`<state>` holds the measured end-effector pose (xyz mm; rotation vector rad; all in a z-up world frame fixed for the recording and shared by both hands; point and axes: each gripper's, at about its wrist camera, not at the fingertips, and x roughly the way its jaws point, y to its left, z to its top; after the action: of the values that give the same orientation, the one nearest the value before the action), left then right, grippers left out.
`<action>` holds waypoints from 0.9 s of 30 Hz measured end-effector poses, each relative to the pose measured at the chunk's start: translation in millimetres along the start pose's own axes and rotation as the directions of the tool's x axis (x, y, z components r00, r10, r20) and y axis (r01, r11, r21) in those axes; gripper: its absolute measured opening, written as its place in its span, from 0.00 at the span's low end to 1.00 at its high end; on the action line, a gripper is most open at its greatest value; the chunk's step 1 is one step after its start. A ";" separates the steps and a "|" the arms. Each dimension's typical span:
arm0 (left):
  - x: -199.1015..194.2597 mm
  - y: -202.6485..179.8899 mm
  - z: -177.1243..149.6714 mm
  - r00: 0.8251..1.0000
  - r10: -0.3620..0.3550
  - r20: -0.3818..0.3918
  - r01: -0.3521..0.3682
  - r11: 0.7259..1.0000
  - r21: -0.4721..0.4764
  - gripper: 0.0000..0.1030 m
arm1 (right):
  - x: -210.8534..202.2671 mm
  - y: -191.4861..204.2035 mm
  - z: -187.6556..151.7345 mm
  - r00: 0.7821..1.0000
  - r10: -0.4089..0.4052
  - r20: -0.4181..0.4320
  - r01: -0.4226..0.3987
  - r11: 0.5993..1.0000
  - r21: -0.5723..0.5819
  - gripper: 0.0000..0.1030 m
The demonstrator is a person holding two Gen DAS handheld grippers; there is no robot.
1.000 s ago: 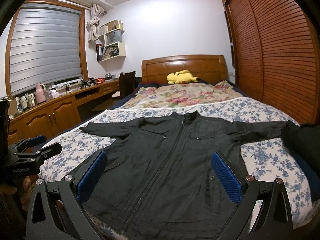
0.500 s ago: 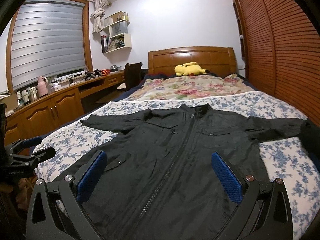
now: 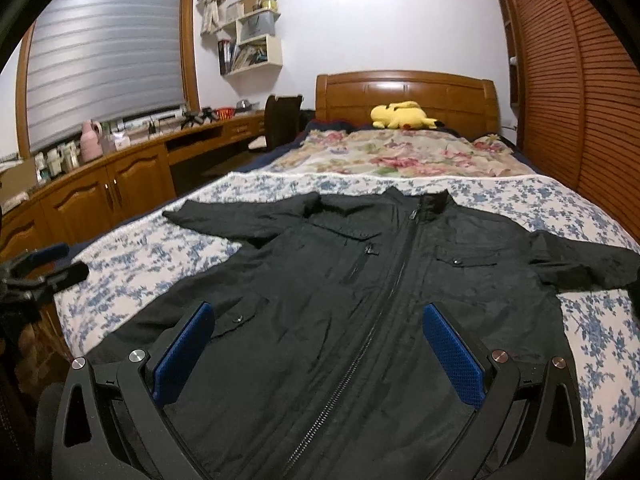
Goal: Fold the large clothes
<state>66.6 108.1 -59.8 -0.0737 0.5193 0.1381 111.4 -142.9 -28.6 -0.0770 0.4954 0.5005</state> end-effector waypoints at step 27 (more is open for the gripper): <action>149.4 74.9 32.8 0.990 0.039 -0.137 -0.043 0.999 -0.030 1.00 | 137.0 -18.1 10.3 0.975 0.050 -0.217 -0.067 0.995 -0.074 1.00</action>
<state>199.8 202.4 -108.6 -0.1053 0.6552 0.1828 228.9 -96.3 -85.3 -0.1957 0.6908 0.5733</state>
